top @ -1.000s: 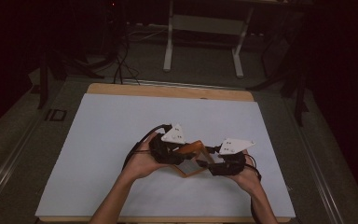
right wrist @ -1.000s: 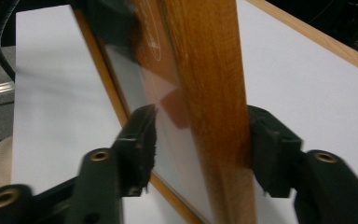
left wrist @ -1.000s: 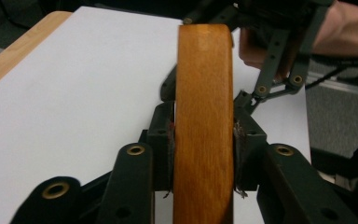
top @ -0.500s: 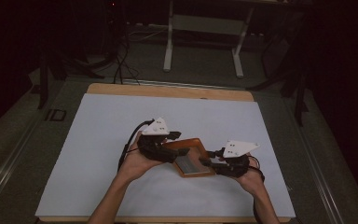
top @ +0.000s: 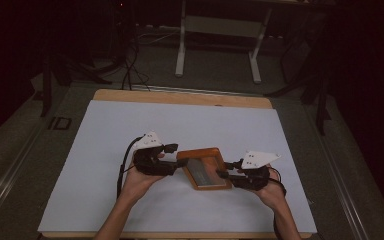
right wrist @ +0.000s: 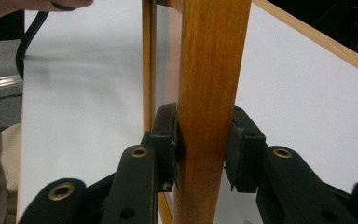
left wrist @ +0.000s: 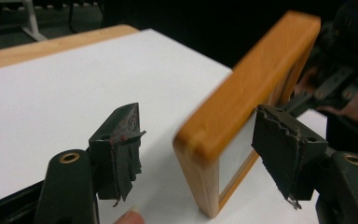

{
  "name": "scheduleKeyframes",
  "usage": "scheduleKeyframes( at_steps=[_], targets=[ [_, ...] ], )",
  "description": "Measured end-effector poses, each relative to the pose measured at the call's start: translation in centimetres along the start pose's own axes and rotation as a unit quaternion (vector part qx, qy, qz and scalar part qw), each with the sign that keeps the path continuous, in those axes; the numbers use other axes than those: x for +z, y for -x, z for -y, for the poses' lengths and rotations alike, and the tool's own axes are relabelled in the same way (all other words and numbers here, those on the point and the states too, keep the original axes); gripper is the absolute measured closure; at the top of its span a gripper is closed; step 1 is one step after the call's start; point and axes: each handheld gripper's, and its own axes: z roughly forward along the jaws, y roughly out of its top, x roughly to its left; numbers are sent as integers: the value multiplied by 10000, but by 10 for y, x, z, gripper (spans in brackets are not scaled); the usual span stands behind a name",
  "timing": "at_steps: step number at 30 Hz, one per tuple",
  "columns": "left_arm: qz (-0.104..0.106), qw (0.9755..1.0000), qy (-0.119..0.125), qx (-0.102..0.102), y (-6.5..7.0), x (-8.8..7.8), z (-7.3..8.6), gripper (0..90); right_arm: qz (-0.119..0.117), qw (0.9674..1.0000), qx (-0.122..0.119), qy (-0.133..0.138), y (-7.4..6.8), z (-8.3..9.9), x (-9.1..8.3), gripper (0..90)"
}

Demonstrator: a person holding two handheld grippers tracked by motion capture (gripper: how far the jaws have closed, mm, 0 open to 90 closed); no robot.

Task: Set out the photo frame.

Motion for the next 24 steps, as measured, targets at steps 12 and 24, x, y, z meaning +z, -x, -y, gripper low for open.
scheduleKeyframes(
  at_steps=[12, 24],
  targets=[
    [271, 9990, -339, 115, 9, 38, 20, 347, 67, 10000, -28, -58, -1, 4, -3, 673],
    [128, 9971, -629, 401, 24, 56, 31, 425, 161, 9995, -137, -234, -2, 7, -7, 664]
  ],
)
